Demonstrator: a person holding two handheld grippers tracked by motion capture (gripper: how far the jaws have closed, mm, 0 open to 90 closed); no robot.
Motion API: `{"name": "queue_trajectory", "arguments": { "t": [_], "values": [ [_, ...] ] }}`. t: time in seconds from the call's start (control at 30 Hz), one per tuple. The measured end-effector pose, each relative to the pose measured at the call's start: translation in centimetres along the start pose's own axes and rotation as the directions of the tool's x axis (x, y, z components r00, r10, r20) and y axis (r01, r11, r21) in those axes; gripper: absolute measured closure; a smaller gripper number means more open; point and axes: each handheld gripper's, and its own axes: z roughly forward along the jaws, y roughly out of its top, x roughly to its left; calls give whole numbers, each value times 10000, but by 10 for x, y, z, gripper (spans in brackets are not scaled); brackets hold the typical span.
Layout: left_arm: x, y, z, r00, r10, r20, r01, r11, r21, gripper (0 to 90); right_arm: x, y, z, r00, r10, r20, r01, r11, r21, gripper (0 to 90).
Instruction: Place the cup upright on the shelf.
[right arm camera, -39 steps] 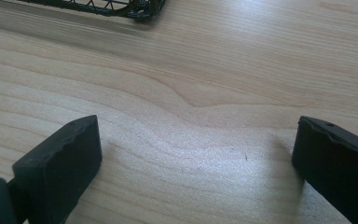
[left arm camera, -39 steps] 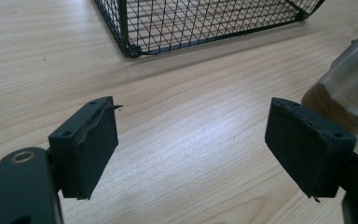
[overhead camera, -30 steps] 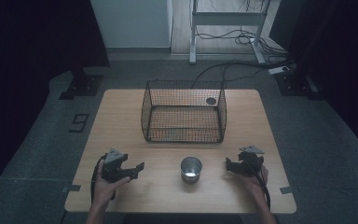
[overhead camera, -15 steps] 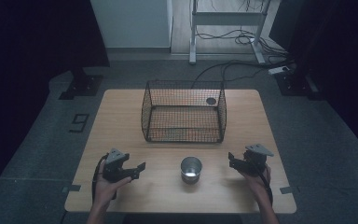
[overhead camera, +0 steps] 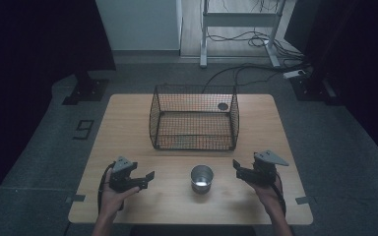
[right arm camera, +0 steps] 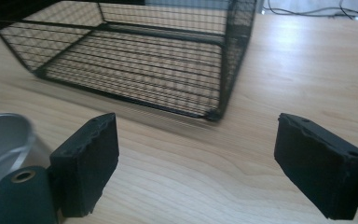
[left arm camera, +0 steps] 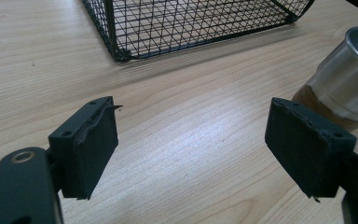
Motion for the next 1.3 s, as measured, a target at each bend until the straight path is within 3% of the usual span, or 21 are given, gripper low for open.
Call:
{"name": "queue_trajectory", "arguments": {
  "t": [0.27,0.53,0.93,1.3],
  "values": [
    [-1,2,-2,9997,-69,232,71,9999,-80,174,15,6,-5,9987,-378,-343,372,9992,-173,137],
    [-1,2,-2,9999,-41,136,40,10000,65,173,28,5,-1,9955,-654,-683,653,9979,-36,137],
    [-1,4,-7,9998,-69,182,71,9999,-110,173,59,5,4,9827,-1322,-1300,1344,9909,90,138],
    [-1,3,-7,9998,-23,217,24,10000,-66,173,78,2,12,9725,-1463,-1810,1511,9884,132,133]
  ]
}}
